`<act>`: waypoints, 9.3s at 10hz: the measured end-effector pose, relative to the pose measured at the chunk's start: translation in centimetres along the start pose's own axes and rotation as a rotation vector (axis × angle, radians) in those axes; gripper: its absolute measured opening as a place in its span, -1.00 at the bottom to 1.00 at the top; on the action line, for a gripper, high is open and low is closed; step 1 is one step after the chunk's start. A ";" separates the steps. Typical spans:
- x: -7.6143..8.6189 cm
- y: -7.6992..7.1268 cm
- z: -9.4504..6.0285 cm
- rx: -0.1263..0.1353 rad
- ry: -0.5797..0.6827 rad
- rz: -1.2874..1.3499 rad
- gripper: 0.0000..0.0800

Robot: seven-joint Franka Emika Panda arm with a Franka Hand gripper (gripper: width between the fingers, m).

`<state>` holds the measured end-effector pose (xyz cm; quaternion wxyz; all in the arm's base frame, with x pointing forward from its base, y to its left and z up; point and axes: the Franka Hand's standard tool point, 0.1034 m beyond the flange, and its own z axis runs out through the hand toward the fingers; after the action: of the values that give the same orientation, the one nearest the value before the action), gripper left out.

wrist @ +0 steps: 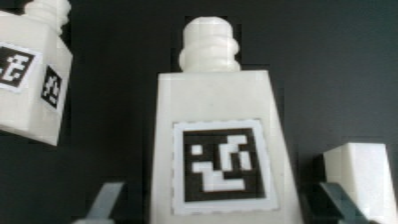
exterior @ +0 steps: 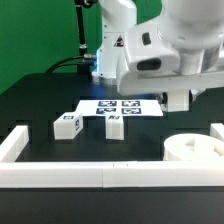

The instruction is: Assemble stool

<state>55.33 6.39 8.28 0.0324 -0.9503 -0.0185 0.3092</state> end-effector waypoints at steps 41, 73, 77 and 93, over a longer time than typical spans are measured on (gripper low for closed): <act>6.2 -3.7 -5.5 -0.053 1.261 -0.104 -0.16; 7.3 -2.6 -3.1 0.016 0.886 -0.058 0.62; 7.3 -4.2 -3.9 0.067 0.798 0.124 0.62; 7.4 -5.5 -2.9 0.519 0.648 1.126 -0.16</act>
Offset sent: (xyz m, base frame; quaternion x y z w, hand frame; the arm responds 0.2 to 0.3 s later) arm 0.0663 0.0207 0.0926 0.0718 0.1570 -0.0732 0.9823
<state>62.99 12.14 6.68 0.0971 -0.8211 0.5618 -0.0257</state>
